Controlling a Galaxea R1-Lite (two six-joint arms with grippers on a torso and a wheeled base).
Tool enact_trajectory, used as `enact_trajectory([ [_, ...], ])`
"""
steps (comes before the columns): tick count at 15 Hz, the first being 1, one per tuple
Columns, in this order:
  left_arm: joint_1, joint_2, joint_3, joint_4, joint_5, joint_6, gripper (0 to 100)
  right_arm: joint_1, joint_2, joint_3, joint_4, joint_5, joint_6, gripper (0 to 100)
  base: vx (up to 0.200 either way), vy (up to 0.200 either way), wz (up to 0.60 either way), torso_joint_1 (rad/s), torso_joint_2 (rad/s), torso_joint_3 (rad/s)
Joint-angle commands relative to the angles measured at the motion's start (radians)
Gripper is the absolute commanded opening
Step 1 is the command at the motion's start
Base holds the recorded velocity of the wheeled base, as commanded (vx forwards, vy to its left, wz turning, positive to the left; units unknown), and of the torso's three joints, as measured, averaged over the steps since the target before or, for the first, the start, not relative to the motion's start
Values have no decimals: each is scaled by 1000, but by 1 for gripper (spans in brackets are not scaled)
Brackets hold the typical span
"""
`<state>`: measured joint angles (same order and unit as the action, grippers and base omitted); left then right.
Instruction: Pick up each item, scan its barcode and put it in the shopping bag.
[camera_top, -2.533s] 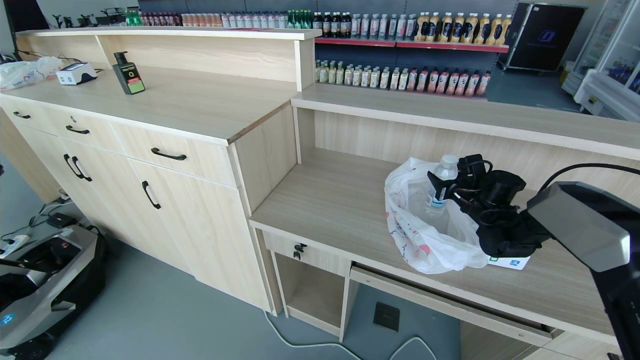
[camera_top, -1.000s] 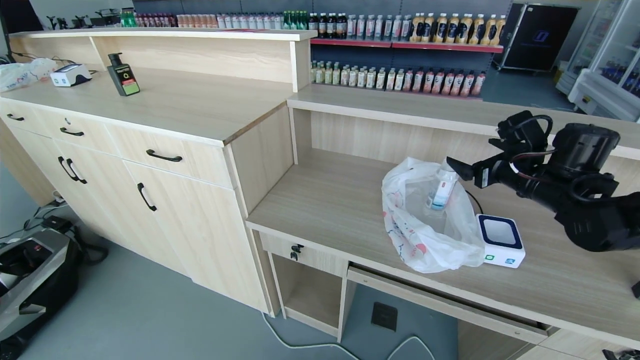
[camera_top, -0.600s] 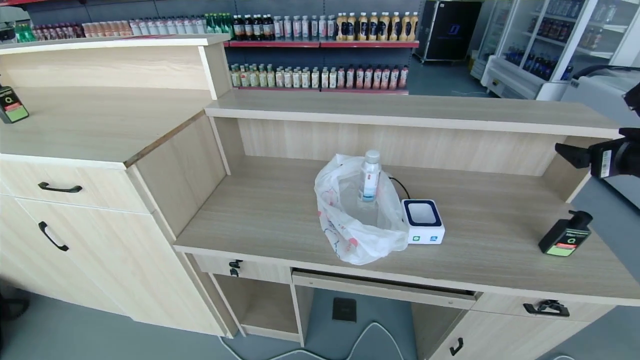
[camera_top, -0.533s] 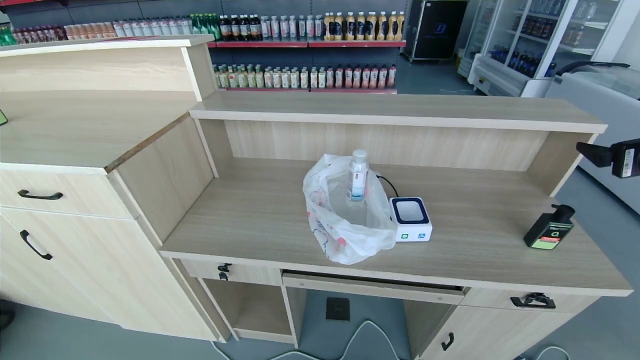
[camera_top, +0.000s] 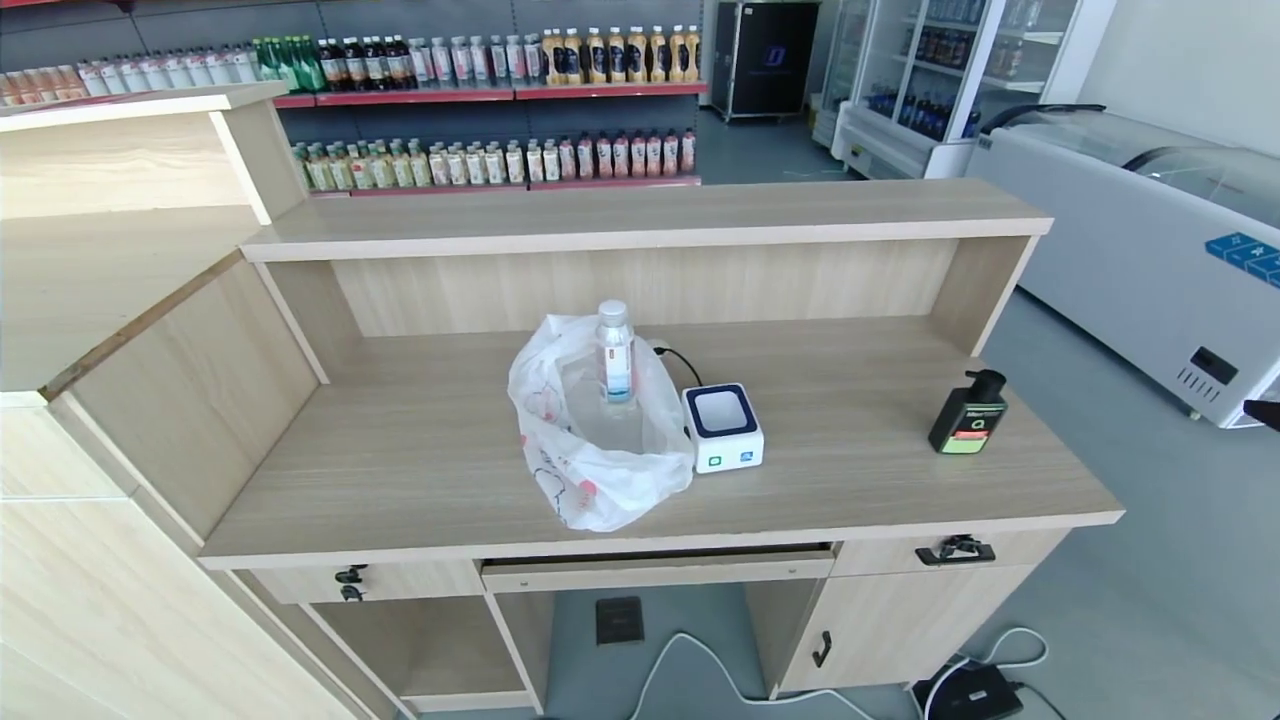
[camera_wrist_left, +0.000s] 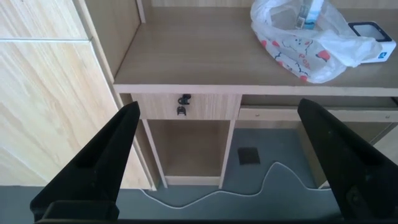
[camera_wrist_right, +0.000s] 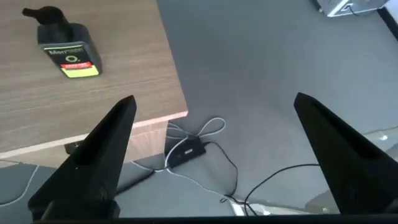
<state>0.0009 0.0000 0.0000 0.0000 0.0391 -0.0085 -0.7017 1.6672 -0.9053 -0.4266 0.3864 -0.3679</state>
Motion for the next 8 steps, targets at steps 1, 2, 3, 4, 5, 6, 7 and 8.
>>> enact_trajectory([
  [1, 1, 0, 0, 0, 1, 1, 100, -16, 195, -152, 0, 164, -37, 100, 0, 0, 0, 0, 0, 0],
  [2, 1, 0, 0, 0, 1, -1, 100, 10, 223, -198, 5, 224, -37, 100, 0, 0, 0, 0, 0, 0],
  [3, 1, 0, 0, 0, 1, -1, 100, 31, 243, -216, 5, 253, -37, 100, 0, 0, 0, 0, 0, 0],
  [4, 1, 0, 0, 0, 1, -1, 100, 41, 256, -218, 5, 269, -39, 100, 0, 0, 0, 0, 0, 0],
  [5, 1, 0, 0, 0, 1, -1, 100, 53, 284, -227, 5, 304, -39, 100, 0, 0, 0, 0, 0, 0],
  [6, 1, 0, 0, 0, 1, 1, 100, 57, 309, -236, 5, 316, -40, 100, 0, 0, 0, 0, 0, 0],
  [7, 1, 0, 0, 0, 1, -1, 100, 60, 328, -244, 5, 319, -46, 100, 0, 0, 0, 0, 0, 0],
  [8, 1, 0, 0, 0, 1, 1, 100, 62, 344, -250, 5, 319, -54, 100, 0, 0, 0, 0, 0, 0],
])
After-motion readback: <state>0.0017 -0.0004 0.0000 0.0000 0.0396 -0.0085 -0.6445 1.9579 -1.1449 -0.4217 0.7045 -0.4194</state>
